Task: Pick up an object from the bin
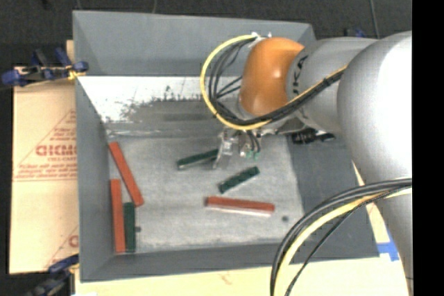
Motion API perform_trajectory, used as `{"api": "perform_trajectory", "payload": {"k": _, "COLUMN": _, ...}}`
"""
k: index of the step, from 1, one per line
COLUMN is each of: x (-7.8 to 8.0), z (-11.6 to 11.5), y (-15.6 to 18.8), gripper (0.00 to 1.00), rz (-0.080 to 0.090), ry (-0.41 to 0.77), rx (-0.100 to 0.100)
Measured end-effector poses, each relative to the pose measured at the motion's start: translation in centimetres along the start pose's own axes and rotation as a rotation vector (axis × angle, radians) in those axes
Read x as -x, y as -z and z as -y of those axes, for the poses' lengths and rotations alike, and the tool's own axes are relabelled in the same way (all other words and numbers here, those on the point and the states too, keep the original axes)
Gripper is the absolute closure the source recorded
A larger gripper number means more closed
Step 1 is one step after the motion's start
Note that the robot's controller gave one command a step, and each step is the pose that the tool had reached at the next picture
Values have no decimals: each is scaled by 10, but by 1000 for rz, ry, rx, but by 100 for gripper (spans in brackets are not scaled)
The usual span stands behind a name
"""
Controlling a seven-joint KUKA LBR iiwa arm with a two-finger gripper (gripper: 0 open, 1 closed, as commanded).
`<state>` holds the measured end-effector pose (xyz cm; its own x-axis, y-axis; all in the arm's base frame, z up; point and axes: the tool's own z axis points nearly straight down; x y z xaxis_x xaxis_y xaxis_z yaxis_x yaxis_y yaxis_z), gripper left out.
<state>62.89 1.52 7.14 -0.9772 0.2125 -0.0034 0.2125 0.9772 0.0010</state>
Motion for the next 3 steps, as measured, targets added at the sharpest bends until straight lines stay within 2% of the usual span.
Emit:
{"api": "perform_trajectory", "payload": {"k": 1, "x": -53, "z": -1, "y": 0, "gripper": 100, "rz": 0, "ry": 525, "rx": 0}}
{"api": "perform_trajectory", "payload": {"k": 2, "x": -61, "z": 6, "y": 0, "gripper": 100, "rz": 0, "ry": 541, "rx": 0}}
{"api": "perform_trajectory", "payload": {"k": 3, "x": -61, "z": 5, "y": 0, "gripper": 0, "rz": 0, "ry": 539, "rx": 1}}
